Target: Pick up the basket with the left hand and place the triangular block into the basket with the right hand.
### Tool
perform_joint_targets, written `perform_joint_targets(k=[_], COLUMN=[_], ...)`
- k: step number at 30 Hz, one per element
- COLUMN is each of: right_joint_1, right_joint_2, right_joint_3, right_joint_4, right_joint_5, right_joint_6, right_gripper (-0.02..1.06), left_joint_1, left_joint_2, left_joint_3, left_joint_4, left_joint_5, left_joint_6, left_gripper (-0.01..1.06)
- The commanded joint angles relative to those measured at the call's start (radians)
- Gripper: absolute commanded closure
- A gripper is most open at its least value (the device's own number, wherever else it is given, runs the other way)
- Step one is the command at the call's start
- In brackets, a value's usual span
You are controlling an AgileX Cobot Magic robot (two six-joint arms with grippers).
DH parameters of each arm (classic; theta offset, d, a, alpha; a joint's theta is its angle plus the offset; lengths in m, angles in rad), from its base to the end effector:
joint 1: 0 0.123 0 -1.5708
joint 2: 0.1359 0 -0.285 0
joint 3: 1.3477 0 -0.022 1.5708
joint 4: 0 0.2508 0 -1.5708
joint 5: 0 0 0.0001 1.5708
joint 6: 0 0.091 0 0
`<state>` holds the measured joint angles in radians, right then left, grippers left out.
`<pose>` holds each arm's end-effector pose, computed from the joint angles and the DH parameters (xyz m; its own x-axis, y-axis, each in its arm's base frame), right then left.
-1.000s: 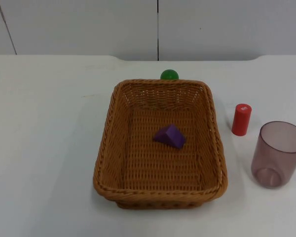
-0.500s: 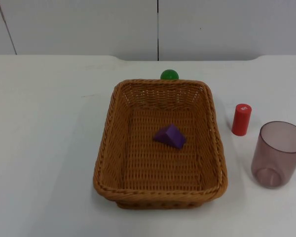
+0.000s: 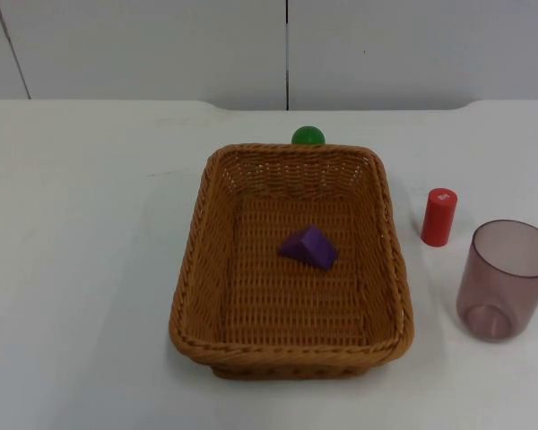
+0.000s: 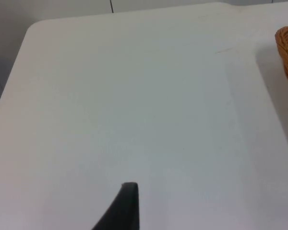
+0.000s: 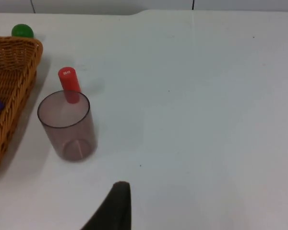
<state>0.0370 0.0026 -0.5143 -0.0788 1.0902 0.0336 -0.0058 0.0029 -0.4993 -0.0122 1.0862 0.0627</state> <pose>-0.0072 -0.0066 0.2791 -0.4704 -0.0203 -0.8822 0.0233 0.9991 -0.0354 -0.0054 -0.0010 0.2751 -0.4800 0.0598 -0.8752 0.0427 0.9981 0.0447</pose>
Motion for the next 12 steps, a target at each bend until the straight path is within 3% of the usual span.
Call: perform_joint_targets(k=[1, 5, 9, 12], right_joint_1=[-0.002, -0.002, -0.002, -0.002], right_joint_2=[-0.003, -0.003, -0.003, -0.003], right_joint_3=[0.001, 0.001, 0.000, 0.000], right_joint_4=[0.002, 0.004, 0.065, 0.054], right_joint_5=[-0.013, -0.013, -0.013, -0.013], right_joint_6=[-0.001, -0.002, -0.081, -0.058], right_gripper=[0.00, 0.00, 0.00, 0.00], left_joint_1=[-0.004, -0.006, -0.010, -0.024], left_joint_2=[-0.003, -0.003, -0.003, -0.003], left_joint_3=[0.005, 0.005, 0.005, 0.005], left_joint_4=[0.003, 0.012, 0.012, 0.012], left_joint_5=[-0.011, -0.011, -0.011, -0.011], left_joint_6=[-0.009, -0.021, -0.031, -0.033], left_gripper=[0.00, 0.00, 0.00, 0.00])
